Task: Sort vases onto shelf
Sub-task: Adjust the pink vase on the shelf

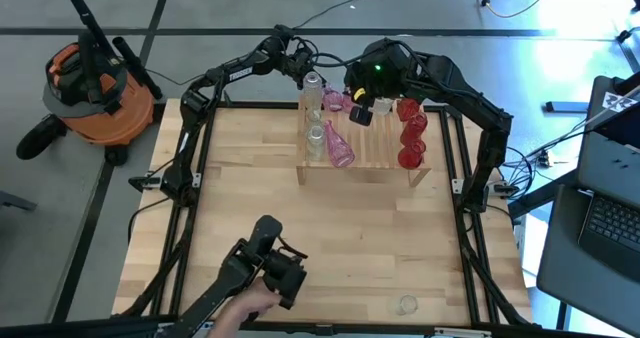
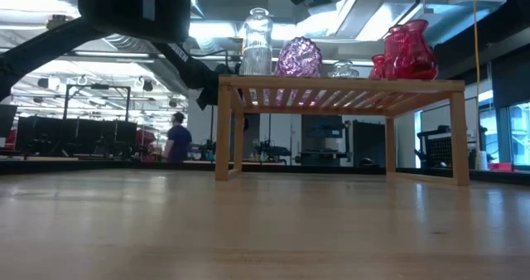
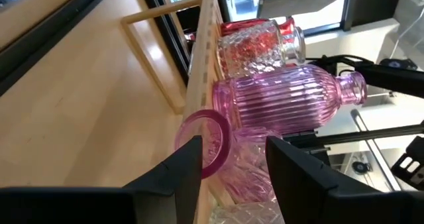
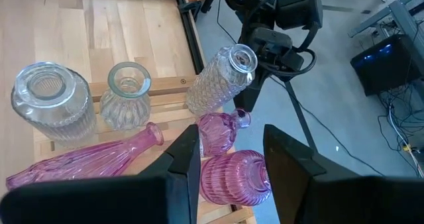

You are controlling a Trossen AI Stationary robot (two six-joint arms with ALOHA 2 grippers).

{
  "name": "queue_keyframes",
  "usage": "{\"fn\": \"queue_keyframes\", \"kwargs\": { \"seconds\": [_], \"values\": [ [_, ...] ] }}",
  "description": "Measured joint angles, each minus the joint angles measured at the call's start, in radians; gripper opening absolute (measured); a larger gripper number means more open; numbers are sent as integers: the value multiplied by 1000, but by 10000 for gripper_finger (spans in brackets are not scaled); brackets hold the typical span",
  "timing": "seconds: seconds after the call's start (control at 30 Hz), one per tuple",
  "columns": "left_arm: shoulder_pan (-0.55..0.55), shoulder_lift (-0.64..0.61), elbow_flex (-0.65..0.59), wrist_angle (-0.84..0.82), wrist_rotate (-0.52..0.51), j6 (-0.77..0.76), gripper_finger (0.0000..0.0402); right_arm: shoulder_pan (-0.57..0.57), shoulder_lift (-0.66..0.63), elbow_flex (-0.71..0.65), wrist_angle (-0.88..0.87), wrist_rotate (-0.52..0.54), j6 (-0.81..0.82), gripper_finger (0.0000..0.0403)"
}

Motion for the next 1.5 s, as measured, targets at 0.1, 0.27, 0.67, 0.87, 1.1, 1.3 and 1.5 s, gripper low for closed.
{"fn": "queue_keyframes", "kwargs": {
  "seconds": [0.1,0.27,0.67,0.87,1.1,1.3,1.5],
  "values": [
    [0,0,0,0,2,3,158,0,0,0,0,4,0,117],
    [0,0,0,0,2,6,156,0,0,0,0,13,0,117],
    [0,0,0,0,32,38,74,0,0,0,-1,13,0,117],
    [0,0,0,1,45,59,35,0,0,0,-3,13,0,117],
    [0,0,0,49,33,58,6,0,0,0,-23,13,0,117],
    [0,0,0,65,31,43,4,0,0,0,-23,13,0,117],
    [3,-1,0,69,50,26,3,0,0,0,-23,13,0,117]
  ]
}}
